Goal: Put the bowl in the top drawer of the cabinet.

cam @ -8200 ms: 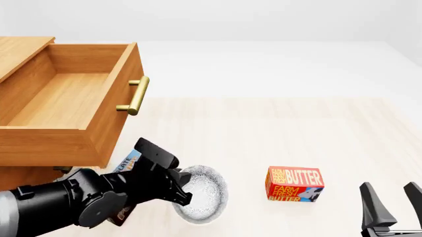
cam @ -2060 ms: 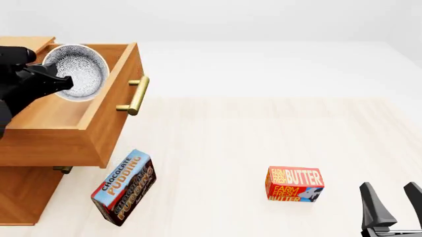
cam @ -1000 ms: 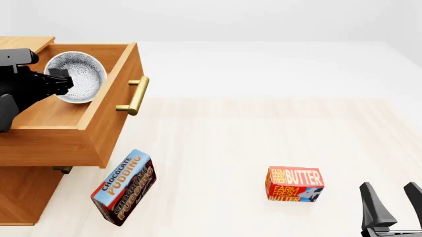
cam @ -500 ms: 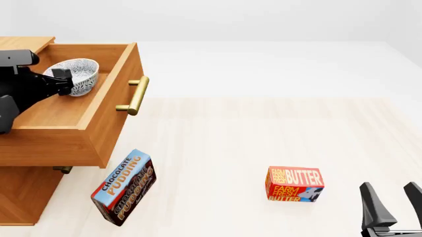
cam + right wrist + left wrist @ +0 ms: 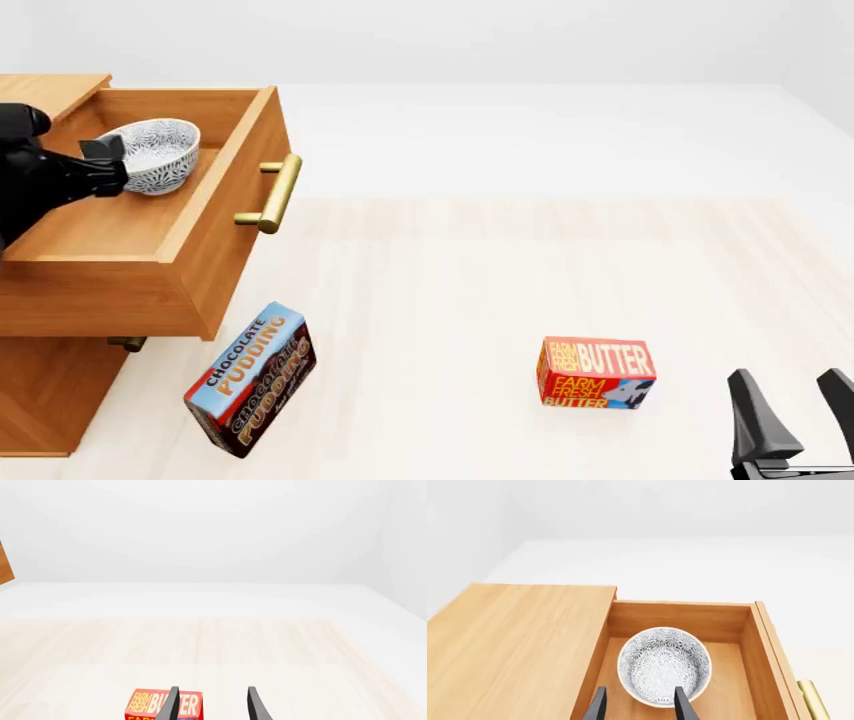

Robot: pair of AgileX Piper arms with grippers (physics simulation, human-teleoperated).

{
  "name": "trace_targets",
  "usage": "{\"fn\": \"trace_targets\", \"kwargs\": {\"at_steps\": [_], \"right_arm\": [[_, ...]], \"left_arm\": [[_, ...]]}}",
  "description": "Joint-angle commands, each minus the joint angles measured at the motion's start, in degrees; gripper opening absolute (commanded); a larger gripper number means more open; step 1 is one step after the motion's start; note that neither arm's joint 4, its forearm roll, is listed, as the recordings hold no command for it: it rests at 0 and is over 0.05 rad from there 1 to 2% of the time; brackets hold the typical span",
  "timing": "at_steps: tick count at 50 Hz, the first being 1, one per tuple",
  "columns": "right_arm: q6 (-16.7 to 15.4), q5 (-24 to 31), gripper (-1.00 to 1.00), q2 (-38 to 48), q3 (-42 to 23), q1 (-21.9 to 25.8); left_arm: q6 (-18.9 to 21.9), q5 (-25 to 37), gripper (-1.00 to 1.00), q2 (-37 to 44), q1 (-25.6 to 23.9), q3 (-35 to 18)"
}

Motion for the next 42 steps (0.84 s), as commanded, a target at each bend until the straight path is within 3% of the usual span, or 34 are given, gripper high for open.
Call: {"fn": "trace_targets", "kwargs": {"at_steps": [1,42], "right_arm": [[-0.08,0.02,1.00,-0.07,0.01,0.01],[-0.08,0.03,1.00,-0.06,0.01,0.00]], "left_arm": [[0.81,-0.07,1.00,-5.69,-0.50,2.45],[3.14,1.03,1.00,-18.00,-6.11,8.50]]}}
